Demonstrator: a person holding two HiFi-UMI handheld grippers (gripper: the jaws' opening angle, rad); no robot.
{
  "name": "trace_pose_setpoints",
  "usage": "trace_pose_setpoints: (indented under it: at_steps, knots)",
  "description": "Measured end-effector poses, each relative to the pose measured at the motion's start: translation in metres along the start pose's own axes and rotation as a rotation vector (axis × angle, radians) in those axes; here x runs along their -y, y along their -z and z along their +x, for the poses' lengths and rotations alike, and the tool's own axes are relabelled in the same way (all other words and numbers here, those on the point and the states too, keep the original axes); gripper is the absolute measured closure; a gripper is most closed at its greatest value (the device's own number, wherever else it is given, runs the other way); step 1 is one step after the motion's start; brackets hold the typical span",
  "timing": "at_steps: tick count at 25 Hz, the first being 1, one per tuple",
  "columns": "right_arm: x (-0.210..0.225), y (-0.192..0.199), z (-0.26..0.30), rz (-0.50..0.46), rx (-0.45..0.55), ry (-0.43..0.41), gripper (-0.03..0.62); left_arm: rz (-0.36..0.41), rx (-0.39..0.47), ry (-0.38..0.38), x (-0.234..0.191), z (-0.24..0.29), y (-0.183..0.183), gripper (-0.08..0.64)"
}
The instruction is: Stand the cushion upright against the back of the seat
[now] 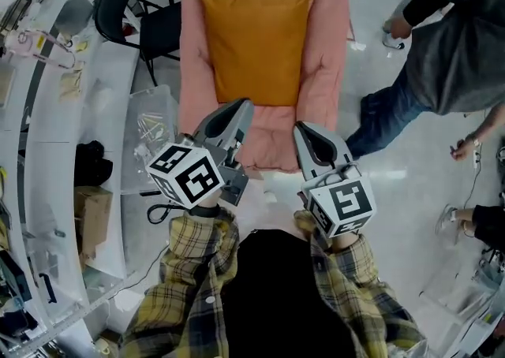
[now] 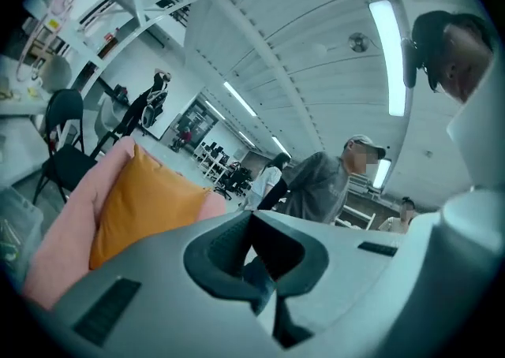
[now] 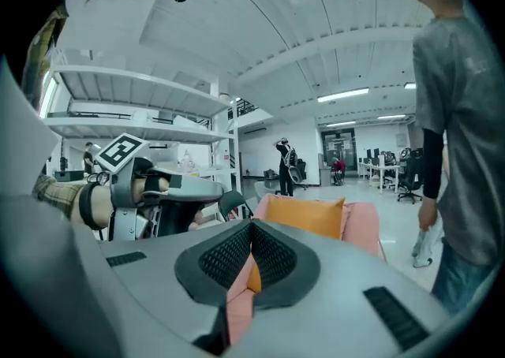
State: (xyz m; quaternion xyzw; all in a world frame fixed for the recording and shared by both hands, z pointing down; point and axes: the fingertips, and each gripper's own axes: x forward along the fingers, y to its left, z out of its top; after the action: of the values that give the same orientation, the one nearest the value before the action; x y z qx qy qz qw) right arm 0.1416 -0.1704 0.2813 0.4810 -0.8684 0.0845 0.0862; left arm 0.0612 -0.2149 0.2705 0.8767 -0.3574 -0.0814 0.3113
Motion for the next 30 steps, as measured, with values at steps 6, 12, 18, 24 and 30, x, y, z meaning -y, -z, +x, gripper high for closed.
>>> trace_pose_setpoints:
  at_steps: [6,12,18,24,30]
  knots:
    - [-0.024,-0.001,-0.005,0.002,0.004,-0.004,0.574,0.141,-0.074,0.01,0.02,-0.029,0.016,0.555]
    - [-0.034,-0.005,0.001,0.025,-0.014,0.027,0.574,0.209,-0.129,0.032,0.023,-0.041,0.021,0.555]
    - [-0.045,0.0,0.008,0.03,-0.032,0.044,0.574,0.285,-0.151,0.041,0.021,-0.048,0.019,0.555]
    - [-0.042,-0.005,0.004,0.024,-0.028,0.043,0.575,0.295,-0.151,0.06,0.027,-0.04,0.017,0.555]
    - [-0.038,-0.01,0.004,0.024,-0.022,0.033,0.575,0.284,-0.144,0.063,0.03,-0.036,0.014,0.555]
